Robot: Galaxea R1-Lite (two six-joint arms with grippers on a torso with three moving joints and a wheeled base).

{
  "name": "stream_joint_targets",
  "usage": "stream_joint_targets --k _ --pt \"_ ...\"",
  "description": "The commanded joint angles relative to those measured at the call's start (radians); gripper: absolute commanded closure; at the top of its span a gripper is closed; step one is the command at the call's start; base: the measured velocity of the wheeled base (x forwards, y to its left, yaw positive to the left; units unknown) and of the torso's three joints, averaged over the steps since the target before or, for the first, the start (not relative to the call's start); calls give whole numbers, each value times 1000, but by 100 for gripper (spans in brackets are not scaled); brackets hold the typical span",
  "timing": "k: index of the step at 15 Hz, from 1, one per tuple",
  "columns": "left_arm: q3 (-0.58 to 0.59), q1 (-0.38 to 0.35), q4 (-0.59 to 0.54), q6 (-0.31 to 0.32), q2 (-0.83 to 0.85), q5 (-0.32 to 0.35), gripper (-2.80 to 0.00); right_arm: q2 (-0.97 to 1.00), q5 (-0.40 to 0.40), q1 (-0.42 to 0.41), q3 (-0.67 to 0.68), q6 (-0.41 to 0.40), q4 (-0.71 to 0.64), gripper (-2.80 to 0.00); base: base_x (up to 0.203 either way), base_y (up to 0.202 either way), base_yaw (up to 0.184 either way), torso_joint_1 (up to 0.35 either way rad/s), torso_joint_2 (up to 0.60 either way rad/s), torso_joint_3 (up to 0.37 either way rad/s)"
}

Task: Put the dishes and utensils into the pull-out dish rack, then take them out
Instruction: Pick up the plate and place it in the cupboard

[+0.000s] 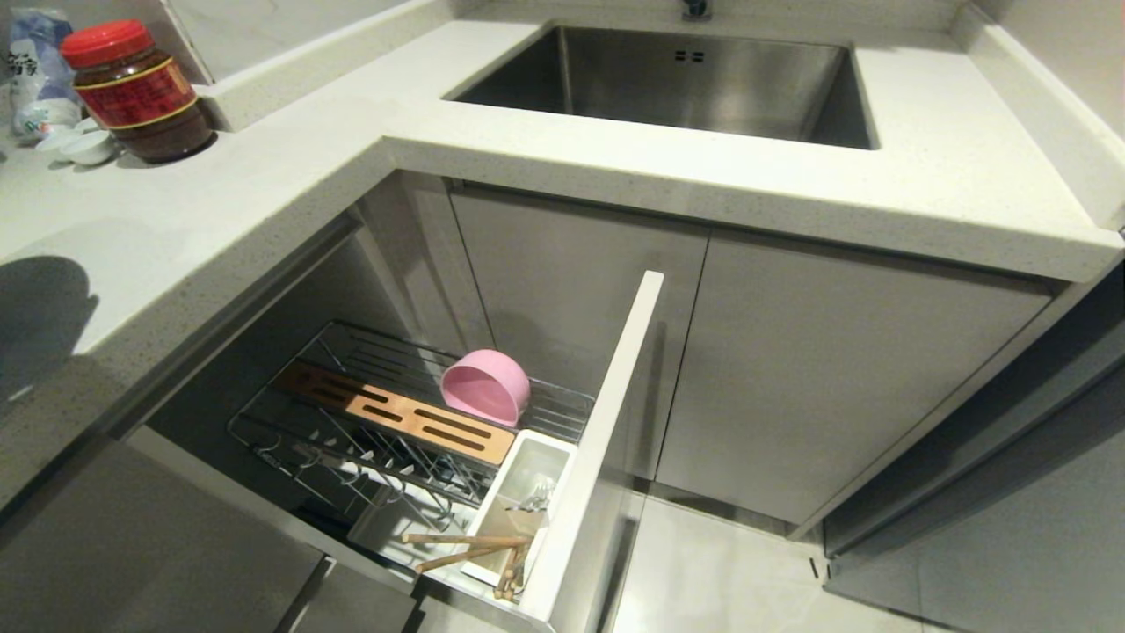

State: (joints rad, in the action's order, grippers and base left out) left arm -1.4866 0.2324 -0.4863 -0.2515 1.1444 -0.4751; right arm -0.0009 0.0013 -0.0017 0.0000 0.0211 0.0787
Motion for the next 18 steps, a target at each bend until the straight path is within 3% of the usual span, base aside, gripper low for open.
stream_joint_targets --k 1,4,6,9,13,16,18 --pt "-9 78 70 -1 -60 -7 0 -1 0 0 26 0 1 0 0 0 0 0 0 0" --pt "0 151 187 -7 -95 -8 0 -1 0 0 26 0 1 0 0 0 0 0 0 0" --pt "-1 225 326 -38 -102 -8 0 -1 0 0 26 0 1 0 0 0 0 0 0 0" --pt "-3 393 445 -95 -100 -7 0 -1 0 0 26 0 1 0 0 0 0 0 0 0" --pt "-3 609 489 -235 -76 -6 0 -1 0 0 26 0 0 0 0 0 0 0 0 0" --pt "19 696 489 -352 -30 -2 0 -1 0 0 26 0 1 0 0 0 0 0 0 0" --pt "68 701 488 -401 -7 -5 0 -1 0 0 26 0 0 0 0 0 0 0 0 0"
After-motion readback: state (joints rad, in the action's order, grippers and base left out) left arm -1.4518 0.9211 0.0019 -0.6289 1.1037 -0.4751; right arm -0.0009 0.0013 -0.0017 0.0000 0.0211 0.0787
